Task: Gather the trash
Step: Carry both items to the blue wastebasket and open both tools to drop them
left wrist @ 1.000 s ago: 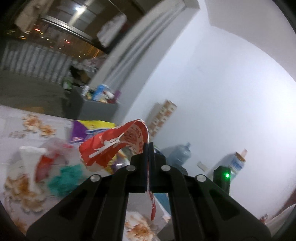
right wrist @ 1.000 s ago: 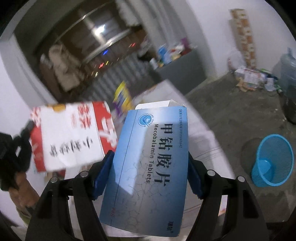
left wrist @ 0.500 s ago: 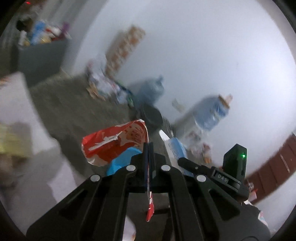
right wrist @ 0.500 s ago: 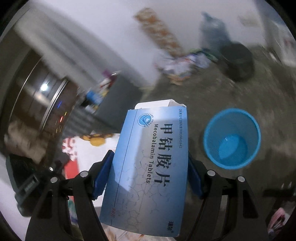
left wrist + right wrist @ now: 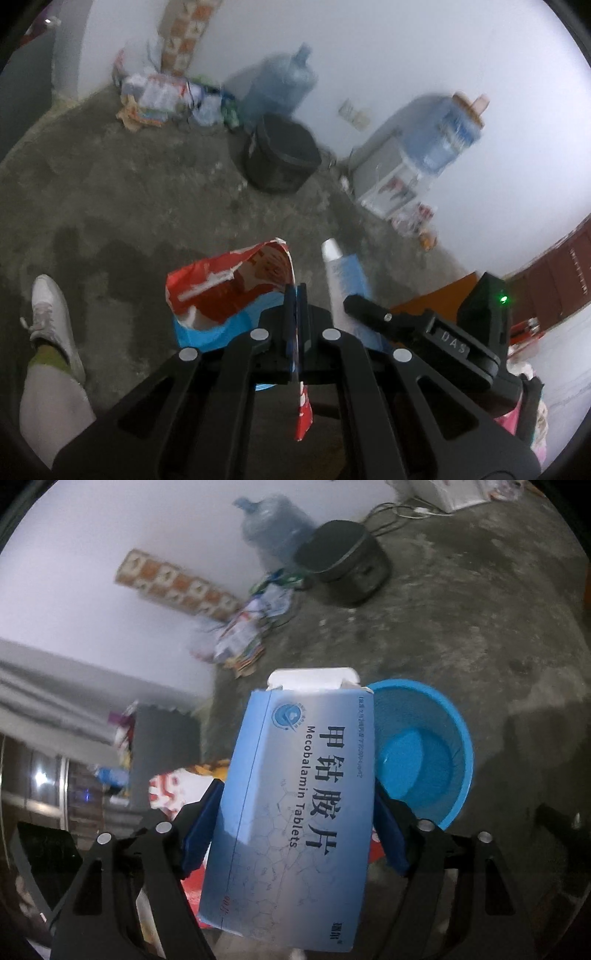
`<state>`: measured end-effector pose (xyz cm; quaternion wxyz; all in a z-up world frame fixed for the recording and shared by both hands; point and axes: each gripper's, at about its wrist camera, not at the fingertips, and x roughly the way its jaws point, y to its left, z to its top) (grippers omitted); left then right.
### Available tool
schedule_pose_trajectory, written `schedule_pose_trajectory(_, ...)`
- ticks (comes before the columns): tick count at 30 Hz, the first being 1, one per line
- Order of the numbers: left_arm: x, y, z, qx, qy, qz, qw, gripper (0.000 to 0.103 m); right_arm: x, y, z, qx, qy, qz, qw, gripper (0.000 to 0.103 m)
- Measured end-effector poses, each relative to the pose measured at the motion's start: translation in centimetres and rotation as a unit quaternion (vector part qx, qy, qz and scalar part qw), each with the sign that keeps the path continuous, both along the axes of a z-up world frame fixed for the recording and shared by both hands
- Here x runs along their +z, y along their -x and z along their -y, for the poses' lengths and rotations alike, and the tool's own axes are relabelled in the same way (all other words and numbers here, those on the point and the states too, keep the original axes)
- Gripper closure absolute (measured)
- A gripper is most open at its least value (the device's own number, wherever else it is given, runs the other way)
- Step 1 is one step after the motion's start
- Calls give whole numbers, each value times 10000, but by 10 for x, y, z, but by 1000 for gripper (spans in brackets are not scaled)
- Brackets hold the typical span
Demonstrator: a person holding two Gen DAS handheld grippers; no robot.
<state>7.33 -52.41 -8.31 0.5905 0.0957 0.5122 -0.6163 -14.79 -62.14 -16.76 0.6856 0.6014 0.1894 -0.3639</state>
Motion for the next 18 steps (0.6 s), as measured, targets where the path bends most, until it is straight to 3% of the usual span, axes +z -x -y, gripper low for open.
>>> schedule_pose_trajectory(1, -13, 1, 10, -28, -164, 15, 9999, 90, -12, -1, 7, -29, -55, -80, 9999, 25)
schedule_pose_trajectory(2, -23, 2, 17, 3, -275, 17, 9996, 75, -27, -1, 15, -78, -139, -225, 9996, 22)
schedule_pose_trajectory(3, -33, 1, 22, 84, -407, 17, 9991, 70, -37, 2, 19, -100, -206, -311, 9993, 22)
schedule_pose_trajectory(8, -47, -13, 14, 353, -442, -175, 9982, 69, -72, 9, 26, -156, -390, -647, 9970, 22)
schedule_pose_trajectory(13, -30, -25, 1, 631, -265, 34, 9976, 69, -66, 14, 16, -123, -303, -695, 9970, 22)
schedule_pose_trajectory(18, 17, -16, -35, 590, 27, 541, 9968, 68, -24, 8, -6, 110, 242, -846, 9961, 22)
